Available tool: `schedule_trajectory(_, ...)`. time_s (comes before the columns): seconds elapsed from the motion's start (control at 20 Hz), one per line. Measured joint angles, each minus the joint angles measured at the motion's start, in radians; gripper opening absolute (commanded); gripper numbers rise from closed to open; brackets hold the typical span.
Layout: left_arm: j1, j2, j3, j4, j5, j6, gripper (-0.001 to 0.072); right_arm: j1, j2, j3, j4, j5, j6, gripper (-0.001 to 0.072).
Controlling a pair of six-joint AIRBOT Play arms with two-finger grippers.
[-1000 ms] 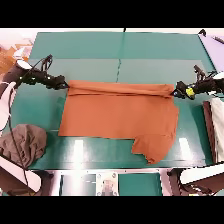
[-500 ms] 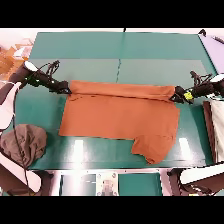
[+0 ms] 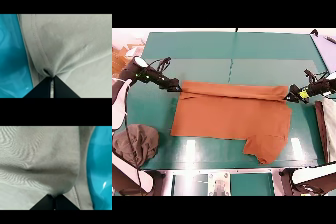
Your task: Fold the shirts.
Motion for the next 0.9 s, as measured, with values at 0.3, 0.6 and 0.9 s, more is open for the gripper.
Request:
schedule_trajectory(0.3,0.000,0.000,0.022,0.020,-0.049,0.000,0.0028,-0.002,0.000,0.003,-0.061,0.065,0.008,0.0021)
schedule_trajectory(0.6,0.000,-0.002,0.024,0.028,-0.065,-0.007,0.0443,0.008,0.000,-0.016,-0.087,0.077,0.021,0.0308)
schedule_trajectory(0.9,0.001,-0.001,0.046,0.037,-0.195,-0.102,0.0478,-0.001,0.020,-0.021,-0.084,0.119,0.055,0.0236)
